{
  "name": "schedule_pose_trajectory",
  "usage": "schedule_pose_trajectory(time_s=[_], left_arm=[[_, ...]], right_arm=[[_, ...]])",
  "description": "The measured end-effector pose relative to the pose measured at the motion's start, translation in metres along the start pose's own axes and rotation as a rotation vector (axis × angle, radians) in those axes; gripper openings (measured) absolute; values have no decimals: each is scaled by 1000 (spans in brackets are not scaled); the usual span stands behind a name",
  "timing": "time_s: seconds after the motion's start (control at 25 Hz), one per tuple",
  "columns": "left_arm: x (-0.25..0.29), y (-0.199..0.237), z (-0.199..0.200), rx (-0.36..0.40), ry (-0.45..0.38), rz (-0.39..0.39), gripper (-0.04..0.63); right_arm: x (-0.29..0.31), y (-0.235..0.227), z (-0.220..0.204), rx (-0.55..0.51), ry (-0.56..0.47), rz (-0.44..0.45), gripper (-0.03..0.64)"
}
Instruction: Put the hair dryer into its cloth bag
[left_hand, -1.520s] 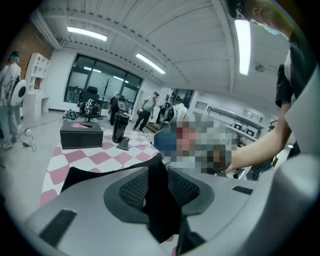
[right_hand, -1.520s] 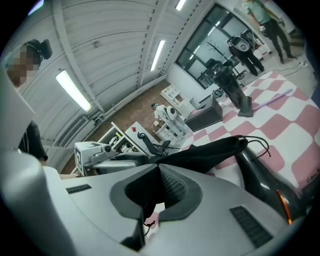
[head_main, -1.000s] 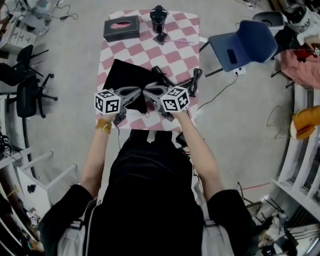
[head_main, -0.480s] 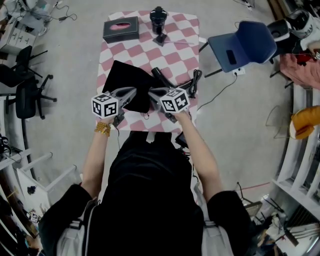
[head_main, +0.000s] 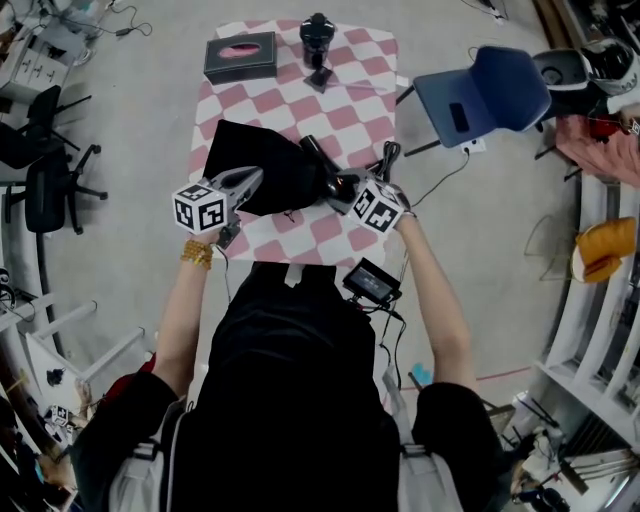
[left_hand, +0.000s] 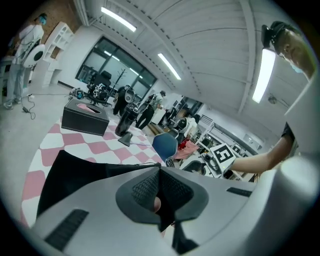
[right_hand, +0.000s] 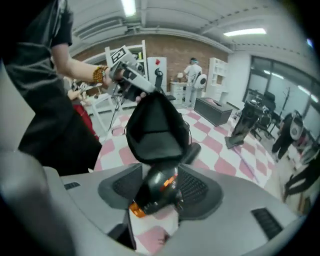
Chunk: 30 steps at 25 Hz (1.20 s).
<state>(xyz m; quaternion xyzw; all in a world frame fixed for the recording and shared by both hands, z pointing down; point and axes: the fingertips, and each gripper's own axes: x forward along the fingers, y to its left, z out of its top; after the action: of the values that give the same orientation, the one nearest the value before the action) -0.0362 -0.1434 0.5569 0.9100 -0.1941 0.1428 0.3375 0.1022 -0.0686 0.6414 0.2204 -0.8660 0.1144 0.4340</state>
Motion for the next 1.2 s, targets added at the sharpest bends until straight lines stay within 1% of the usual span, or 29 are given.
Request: schedule_pose_trajectory(time_s=[0.04,0.16,0.24,0.28,0.36,0.48,0.64,0.72,0.8,0.88,1.04,1.2], left_arm=[[2,-1,-1,24,18,5,15],[9,-4,-8,81,62,23,15],[12,-5,-13,80,66,34,15],[13,-6,-15,70,62,41,15],[14,-5,-17,53,52,58,15],[17,-6,-21,44,52,76,15],[13,-7,-25,46,51,105,15],[11,-7,-25,49,48,119,15],[8,-8,-25,52,45,131,15],[5,-7,-26,50,40,145,15],[4,-2,-29,36,38,175,15],[4,-2,-32,45,57,182,15]], right_arm=[[-9,-10,-16,-71,50,-15,220],[-21,-44,-73,-305,249,-60,232],[-15,-54,-101,-430,352,-42,246],[-9,-57,-109,-478,386,-27,250],[5,-60,-112,-559,412,-5,253],[25,-55,-104,-671,400,23,255],[55,-46,-101,-789,423,65,255],[61,-48,-103,-816,441,60,256],[64,-49,-104,-813,446,51,258],[65,-48,-105,-786,446,46,251],[62,-47,-109,-719,439,26,208],[53,-42,-115,-666,426,-9,196]])
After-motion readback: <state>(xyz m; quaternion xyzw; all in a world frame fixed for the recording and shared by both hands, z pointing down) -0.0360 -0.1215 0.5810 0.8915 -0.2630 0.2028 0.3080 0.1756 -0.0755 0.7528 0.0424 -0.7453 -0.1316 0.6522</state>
